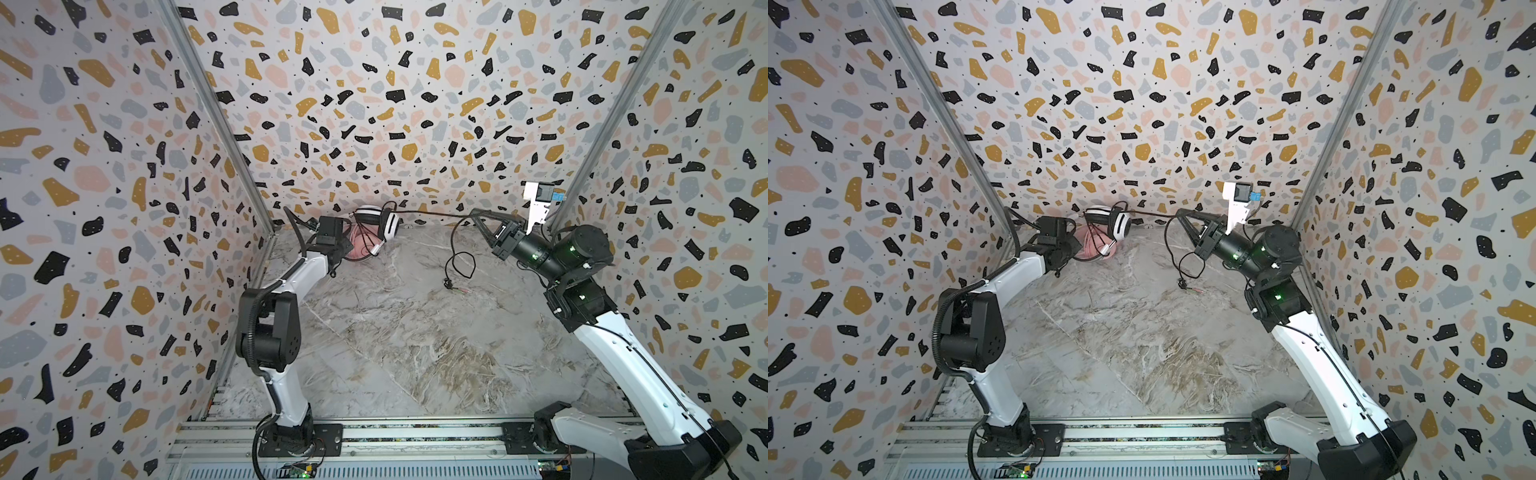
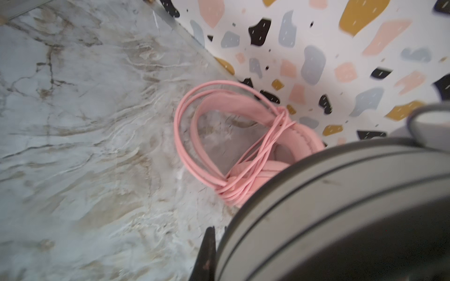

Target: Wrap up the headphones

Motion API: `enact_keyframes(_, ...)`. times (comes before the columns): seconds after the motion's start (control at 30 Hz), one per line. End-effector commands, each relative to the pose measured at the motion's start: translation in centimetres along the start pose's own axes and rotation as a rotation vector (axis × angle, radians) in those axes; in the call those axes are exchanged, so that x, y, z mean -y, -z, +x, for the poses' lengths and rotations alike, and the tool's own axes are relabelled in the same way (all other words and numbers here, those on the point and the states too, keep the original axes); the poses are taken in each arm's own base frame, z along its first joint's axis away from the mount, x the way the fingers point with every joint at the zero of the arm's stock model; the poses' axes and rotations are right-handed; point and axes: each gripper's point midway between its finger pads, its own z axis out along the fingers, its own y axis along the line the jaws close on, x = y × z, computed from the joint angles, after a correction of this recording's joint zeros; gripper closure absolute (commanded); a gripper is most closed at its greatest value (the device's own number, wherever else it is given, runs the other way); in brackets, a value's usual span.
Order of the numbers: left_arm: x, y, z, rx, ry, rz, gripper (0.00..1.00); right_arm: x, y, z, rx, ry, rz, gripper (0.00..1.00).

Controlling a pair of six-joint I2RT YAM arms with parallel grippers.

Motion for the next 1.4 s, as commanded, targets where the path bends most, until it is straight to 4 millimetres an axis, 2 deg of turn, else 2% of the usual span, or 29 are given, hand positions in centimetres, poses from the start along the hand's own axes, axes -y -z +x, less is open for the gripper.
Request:
enact_keyframes(0.0,6.3,1.4,-5.2,0.123,0.167,0.231,0.98,-1.8,0.8,1.0,-0.021,-0.006,-0.045,1.0)
enact_keyframes(0.1,7.5,2.0,-6.5,0.146,0.202,0.277,0.98,-0.7,0.7,4.2,-0.103,-0.045,-0.038,1.0)
enact_keyframes(0.23,8.0,3.5,-8.9,0.191,0.266,0.336,0.99,1.4,1.0,8.4,-0.193,-0.095,0.002,1.0)
enact_keyframes(0.37,8.9,5.0,-11.1,0.201,0.313,0.414,0.99,3.5,1.6,11.4,-0.248,-0.117,0.065,1.0)
enact_keyframes(0.57,9.7,7.6,-14.0,0.206,0.343,0.515,0.99,7.3,2.7,14.5,-0.306,-0.092,0.208,1.0)
enact_keyframes(0.73,10.7,9.2,-14.8,0.136,0.322,0.605,0.99,11.4,4.0,15.9,-0.312,-0.136,0.299,1.0)
enact_keyframes(0.83,12.5,11.0,-14.3,0.061,0.296,0.725,0.99,14.0,4.7,16.5,-0.301,-0.157,0.347,1.0)
enact_keyframes(0.93,14.1,13.2,-12.4,-0.04,0.182,0.818,0.99,16.3,4.7,16.4,-0.302,-0.159,0.384,1.0)
enact_keyframes(1.17,14.2,19.2,-7.0,-0.201,-0.065,0.979,0.99,21.8,4.2,14.1,-0.24,-0.107,0.473,1.0)
enact_keyframes(1.37,13.9,23.1,-5.0,-0.26,-0.201,1.061,1.0,26.7,4.4,11.5,-0.188,-0.098,0.544,1.0)
